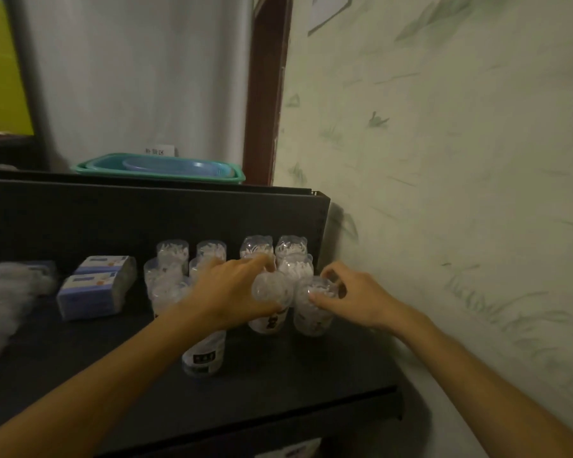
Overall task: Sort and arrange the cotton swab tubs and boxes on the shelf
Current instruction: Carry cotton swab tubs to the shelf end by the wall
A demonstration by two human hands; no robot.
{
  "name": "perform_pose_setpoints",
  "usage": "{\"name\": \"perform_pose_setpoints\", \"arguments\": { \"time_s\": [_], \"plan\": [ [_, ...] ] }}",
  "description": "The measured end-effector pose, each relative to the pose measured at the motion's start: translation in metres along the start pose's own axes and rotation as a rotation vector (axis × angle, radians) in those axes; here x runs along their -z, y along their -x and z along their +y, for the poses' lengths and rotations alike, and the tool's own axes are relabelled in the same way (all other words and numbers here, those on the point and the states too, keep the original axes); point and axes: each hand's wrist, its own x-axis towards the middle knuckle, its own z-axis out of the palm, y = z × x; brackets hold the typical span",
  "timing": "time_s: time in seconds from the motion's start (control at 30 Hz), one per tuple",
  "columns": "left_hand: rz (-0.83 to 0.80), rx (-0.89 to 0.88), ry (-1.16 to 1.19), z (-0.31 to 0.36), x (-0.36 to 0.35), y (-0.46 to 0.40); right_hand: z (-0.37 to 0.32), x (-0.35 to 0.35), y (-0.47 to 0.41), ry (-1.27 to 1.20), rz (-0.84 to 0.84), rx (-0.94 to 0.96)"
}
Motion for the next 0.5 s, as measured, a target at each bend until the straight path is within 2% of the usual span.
{"name": "perform_pose_setpoints", "arguments": {
  "time_s": [0.3, 0.43, 0.5],
  "plan": [
    [-0.100, 0.102, -0.105, 0.003, -0.003, -0.001, 0.005, -0.012, -0.018, -0.044, -0.014, 0.027],
    [-0.122, 0.099, -0.080, 0.002, 0.006, -0.001, 0.001, -0.006, -0.022, 0.031, -0.011, 0.055],
    [-0.110, 0.105, -0.055, -0.005, 0.012, 0.004, -0.007, 0.001, -0.025, 0.146, 0.024, 0.104]
  ]
}}
